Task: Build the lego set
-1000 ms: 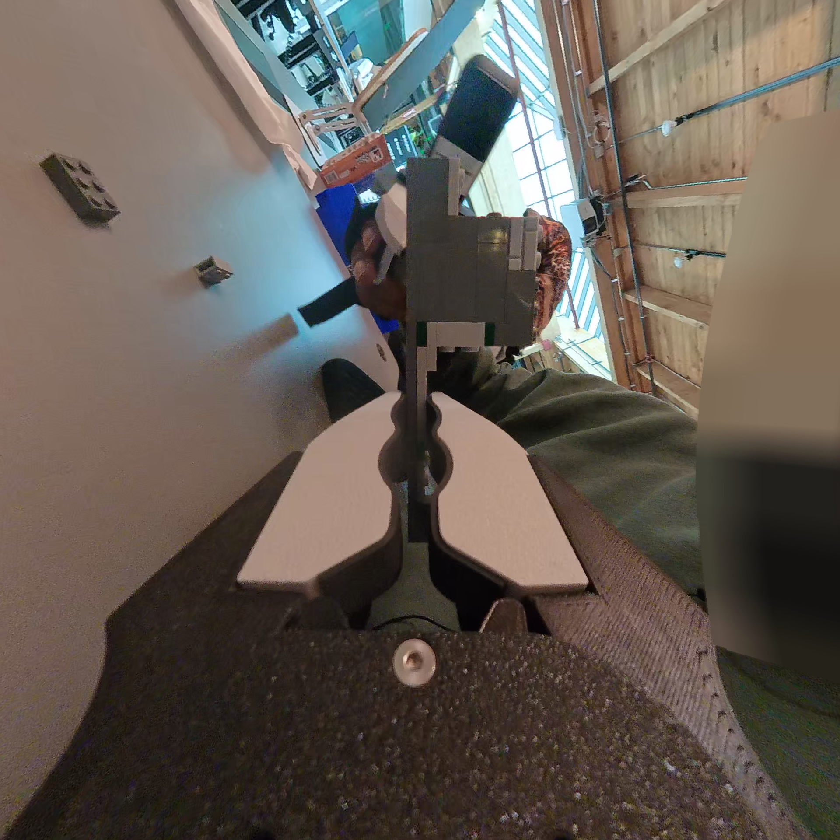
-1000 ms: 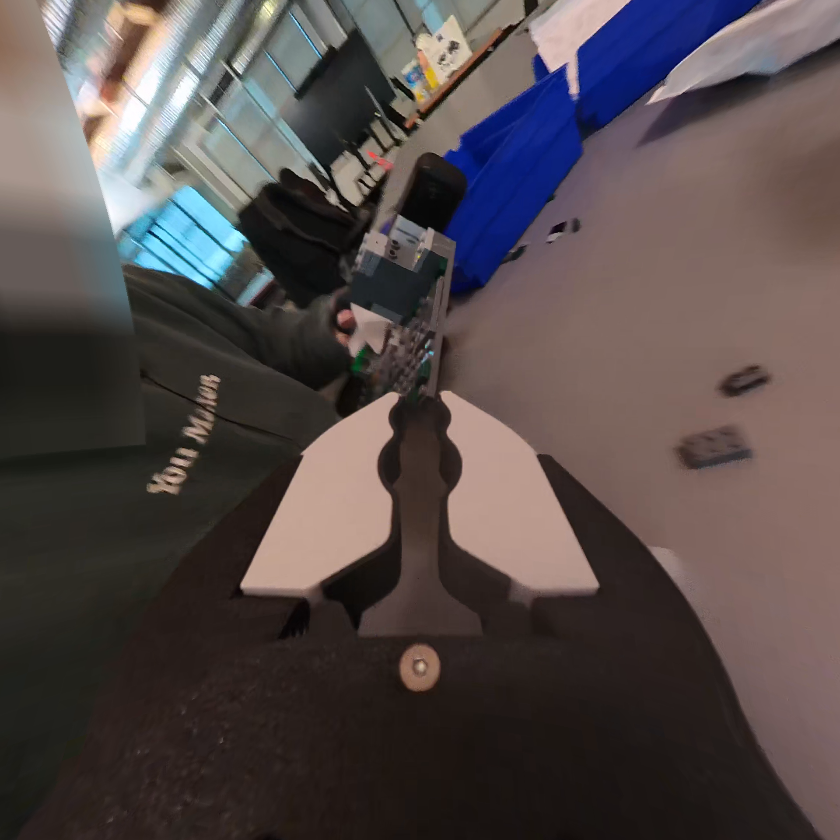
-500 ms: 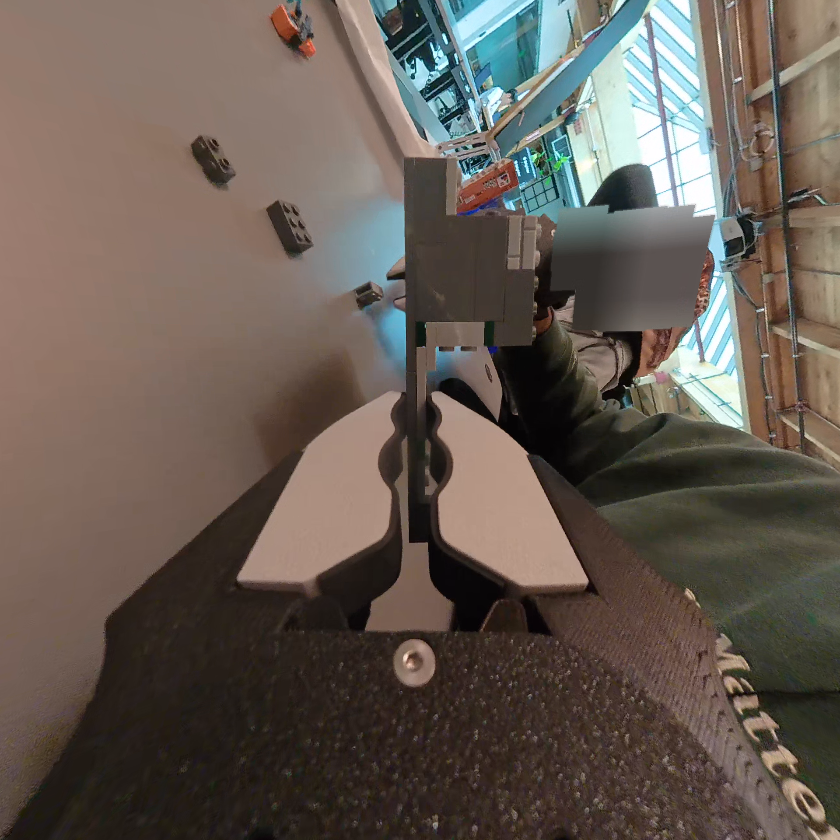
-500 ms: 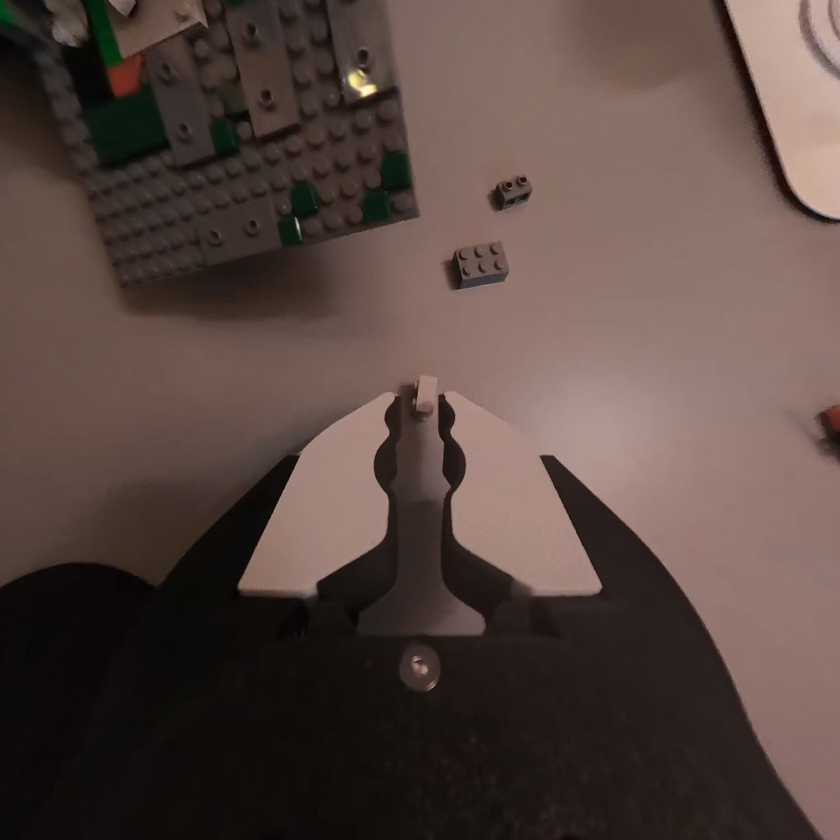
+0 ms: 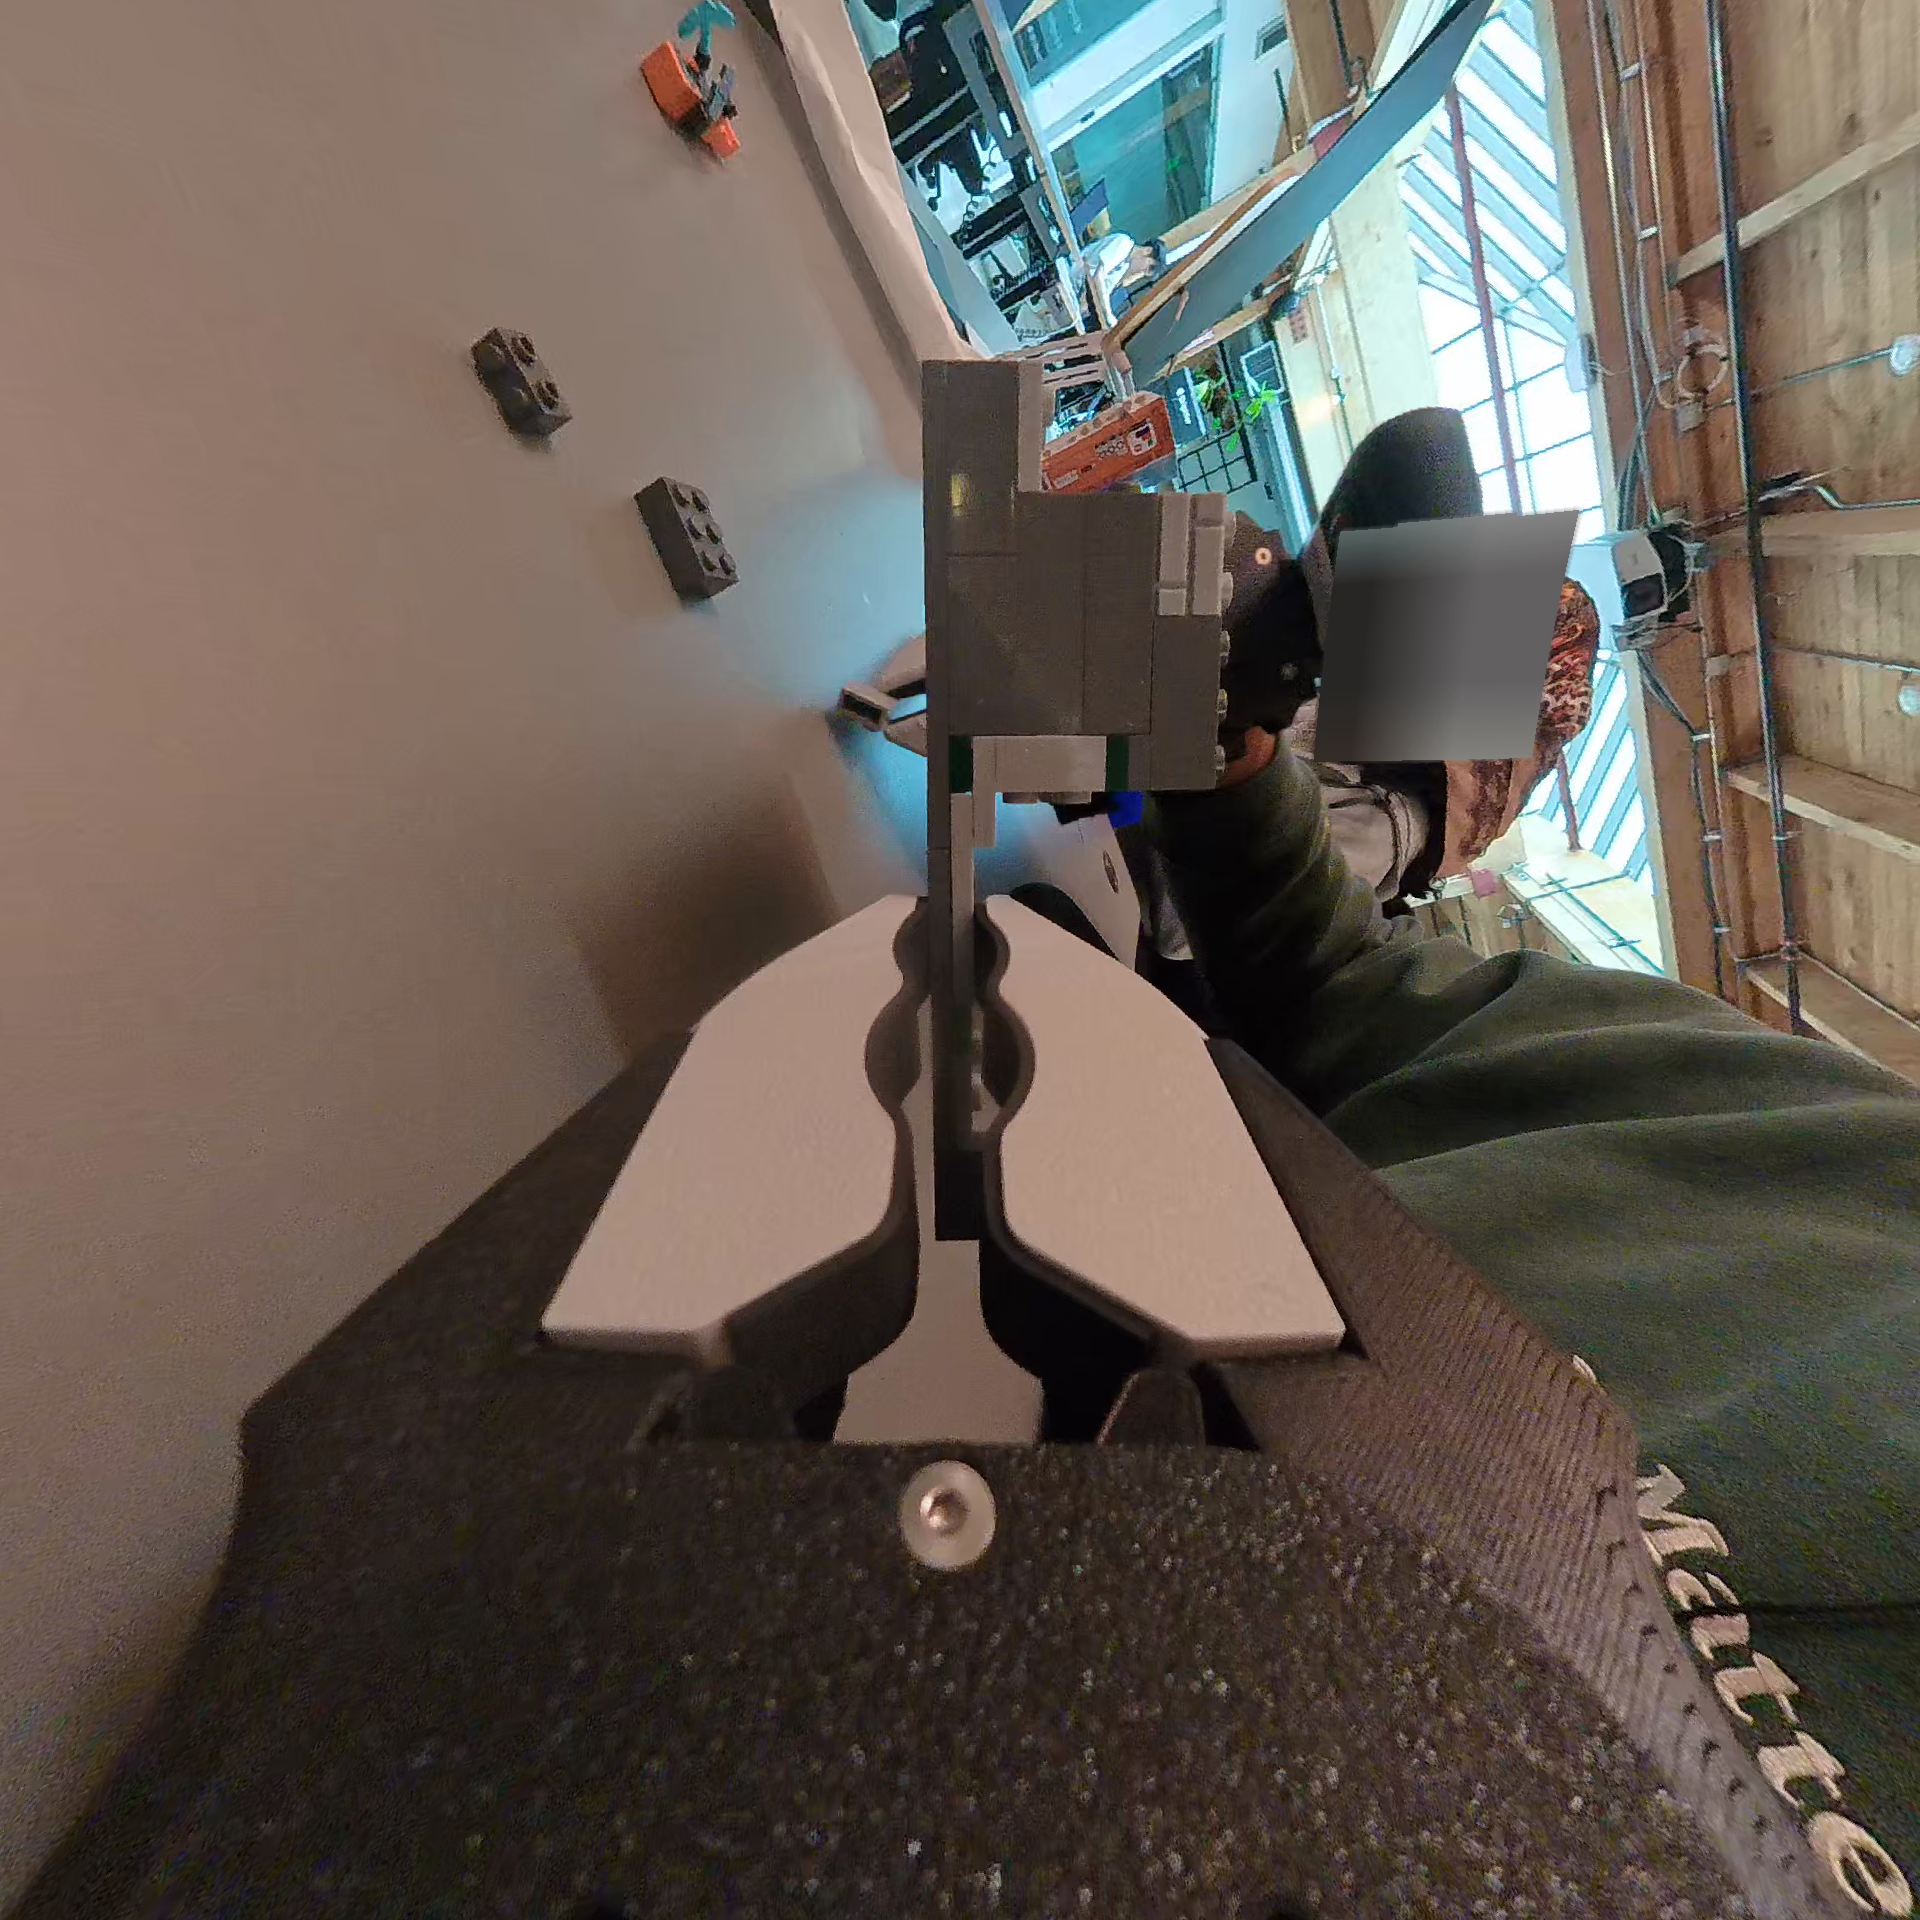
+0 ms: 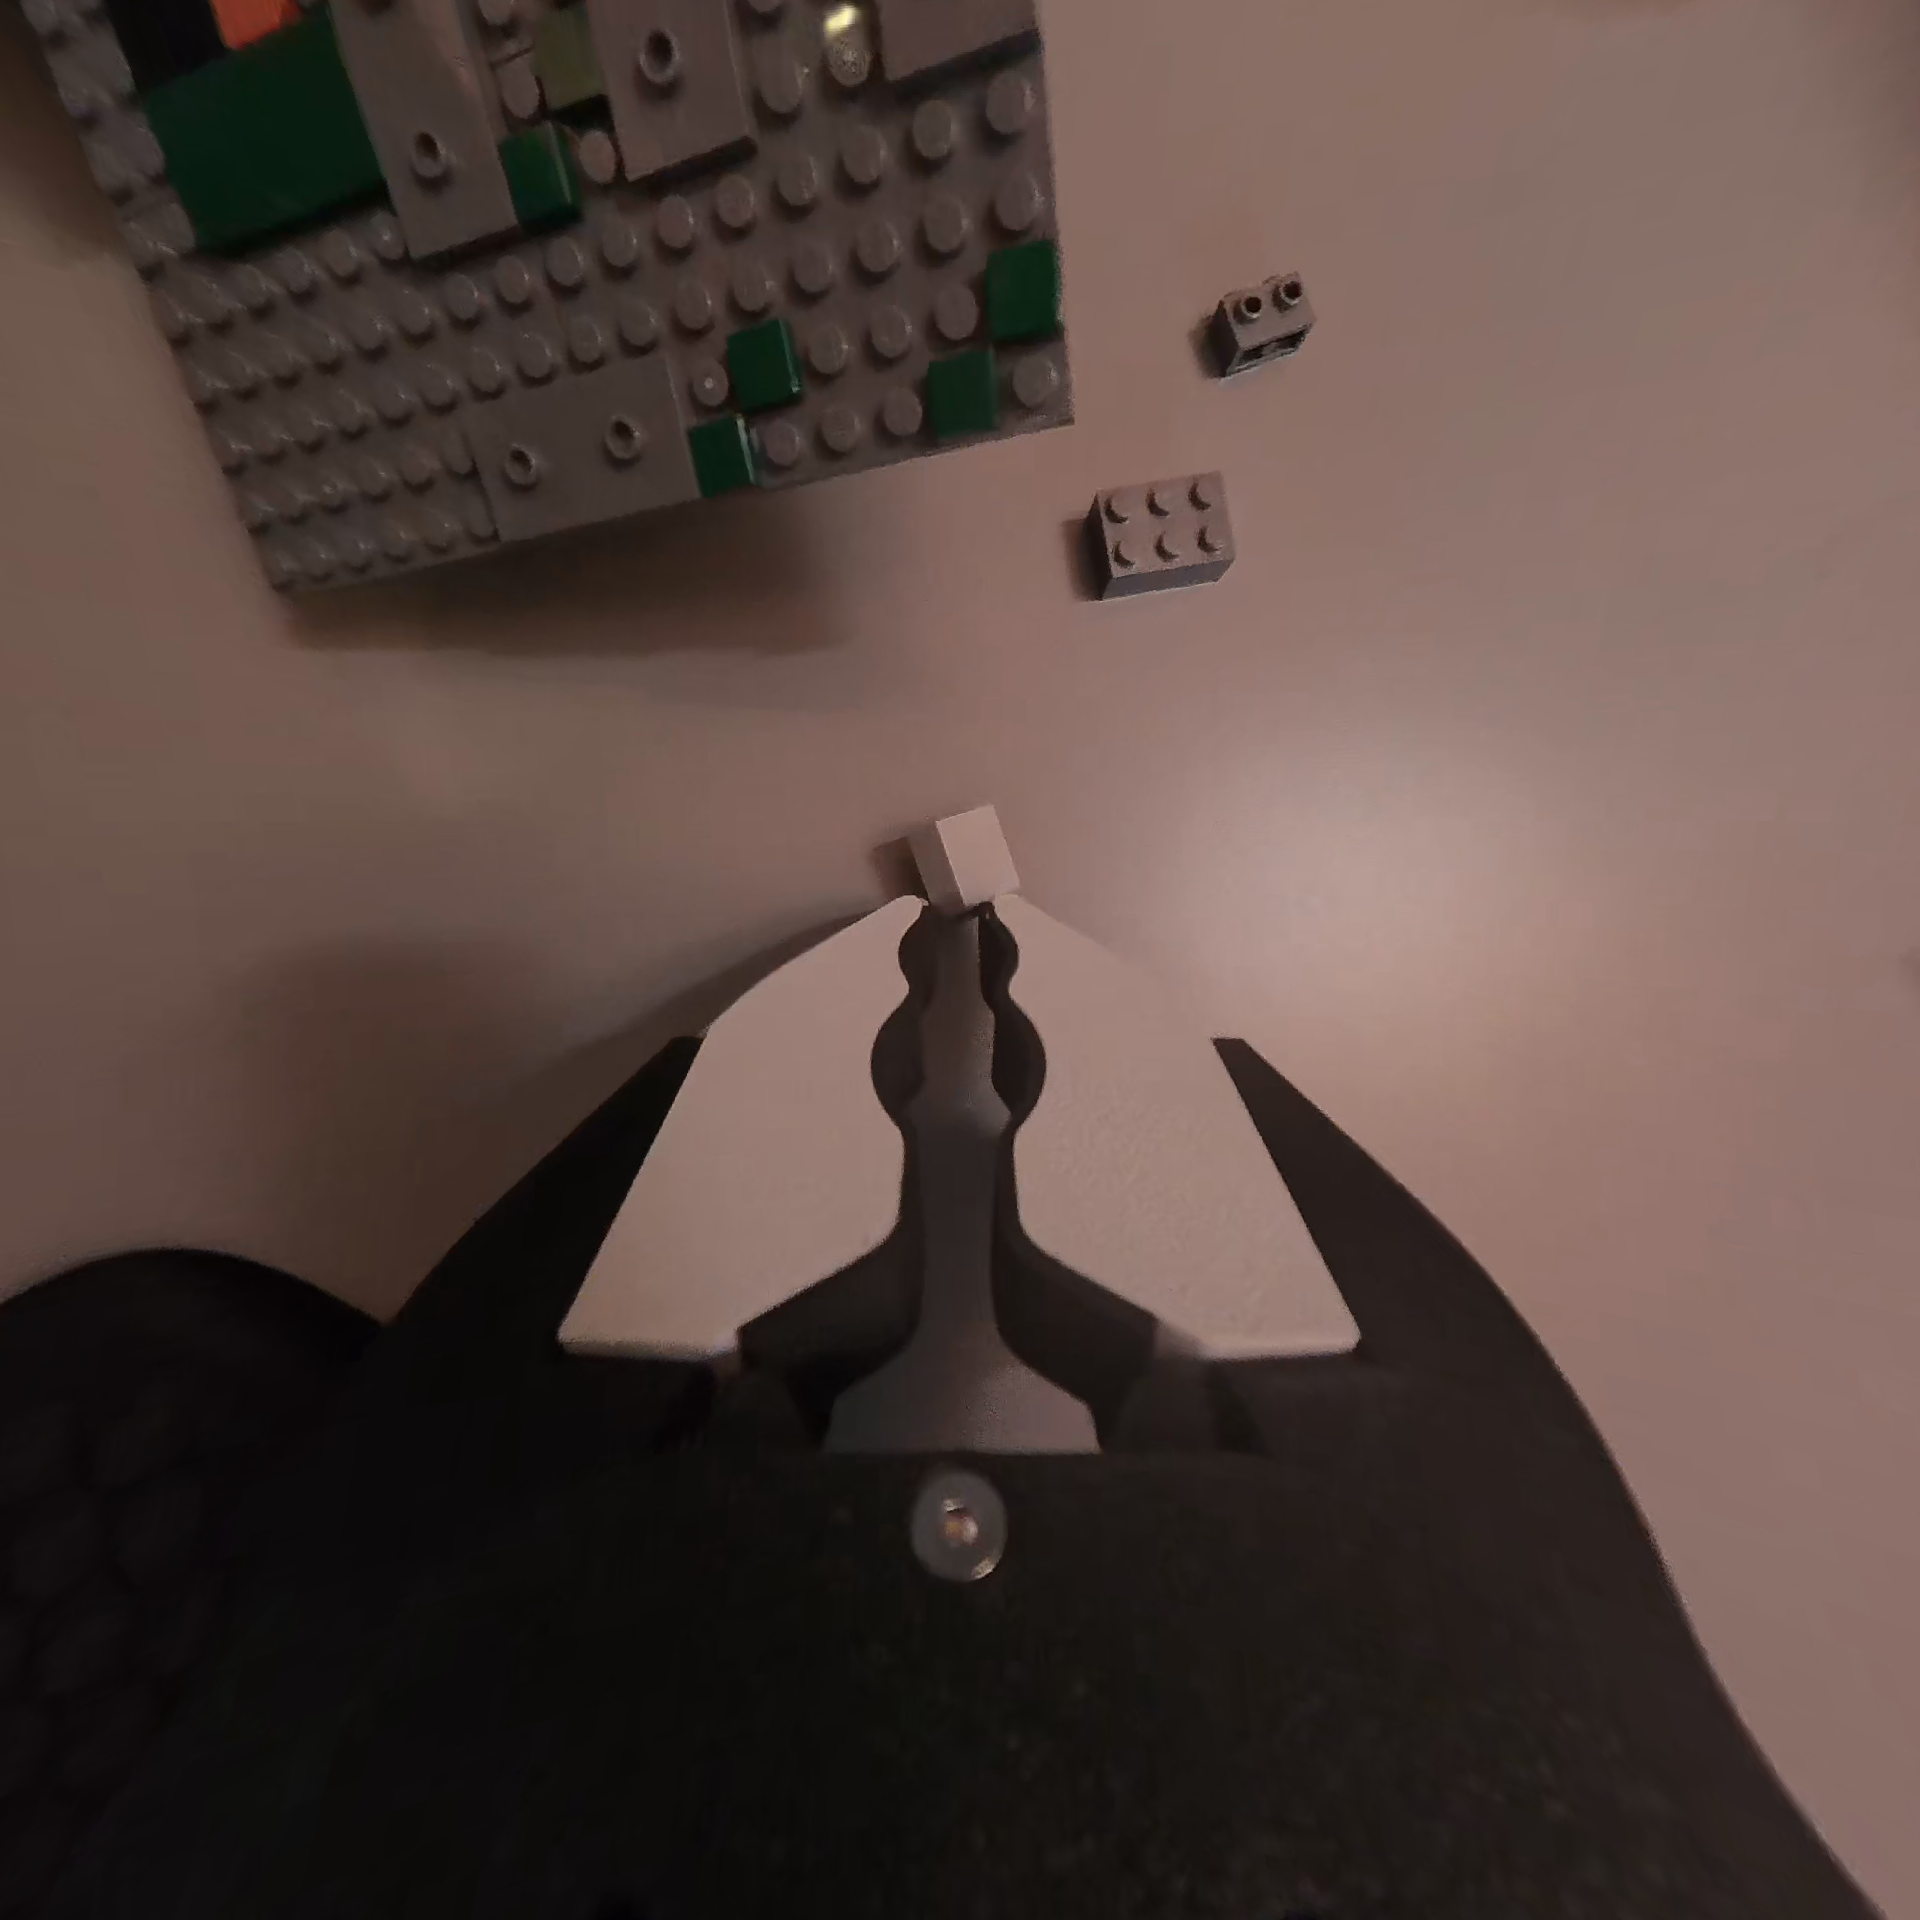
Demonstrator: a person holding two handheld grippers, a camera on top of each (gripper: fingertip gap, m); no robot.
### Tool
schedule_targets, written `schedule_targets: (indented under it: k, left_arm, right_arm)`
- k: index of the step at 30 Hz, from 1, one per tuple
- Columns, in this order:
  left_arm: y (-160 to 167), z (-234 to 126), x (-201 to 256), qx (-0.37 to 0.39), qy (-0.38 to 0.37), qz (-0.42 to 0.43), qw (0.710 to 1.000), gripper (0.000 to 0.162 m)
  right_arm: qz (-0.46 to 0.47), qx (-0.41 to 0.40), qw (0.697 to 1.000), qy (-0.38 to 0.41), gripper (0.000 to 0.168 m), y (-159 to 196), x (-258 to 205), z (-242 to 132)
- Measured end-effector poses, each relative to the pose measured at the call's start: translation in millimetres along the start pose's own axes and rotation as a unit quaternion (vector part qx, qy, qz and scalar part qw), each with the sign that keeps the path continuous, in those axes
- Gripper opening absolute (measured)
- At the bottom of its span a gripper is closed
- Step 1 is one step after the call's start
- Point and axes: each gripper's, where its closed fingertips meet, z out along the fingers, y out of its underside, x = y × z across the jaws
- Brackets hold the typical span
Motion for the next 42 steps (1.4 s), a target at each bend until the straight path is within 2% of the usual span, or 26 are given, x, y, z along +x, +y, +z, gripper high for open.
schedule_targets:
  k: [3,9,12,15,17,20,26,30,34,39,42]
  left_arm:
    - [1,0,0,-0.002,0.002,0.002,1.0,0.006]
    - [4,1,3,-0.008,0.007,0.01,1.0,0.006]
    - [6,1,3,-0.007,0.01,0.012,1.0,0.006]
    - [6,-2,2,-0.003,0.009,0.012,1.0,0.006]
    - [6,-4,2,-0.001,0.009,0.011,1.0,0.006]
    - [5,-4,2,0.0,0.014,0.009,1.0,0.006]
    - [8,-1,4,-0.007,0.015,0.015,1.0,0.006]
    - [8,-1,4,-0.005,0.011,0.015,1.0,0.006]
    - [9,-1,4,-0.005,0.009,0.012,1.0,0.006]
    - [10,1,2,-0.007,0.006,0.011,1.0,0.006]
    - [12,2,0,-0.014,0.001,0.007,1.0,0.006]
  right_arm:
    - [-0.001,-0.046,0.999,-0.028,0.007,1,-11,-7]
    - [0.109,-0.175,0.954,-0.216,0.008,-1,-51,-25]
    - [0.139,-0.181,0.941,-0.25,0.013,-7,-49,-17]
    - [0.17,-0.132,0.939,-0.27,0.019,-18,-47,-12]
    - [0.151,-0.067,0.95,-0.263,0.019,-27,-44,-13]
    - [0.056,0.005,0.979,-0.194,0.019,-25,-33,-14]
    - [-0.098,0.054,0.989,-0.092,0.026,-5,-38,-8]
    - [-0.095,0.085,0.988,-0.085,0.028,-7,-44,2]
    - [-0.095,0.095,0.987,-0.09,0.018,-8,-43,8]
    - [-0.115,0.064,0.986,-0.102,0.016,-5,-43,6]
    - [-0.141,0.046,0.984,-0.101,0.016,-14,-42,-9]
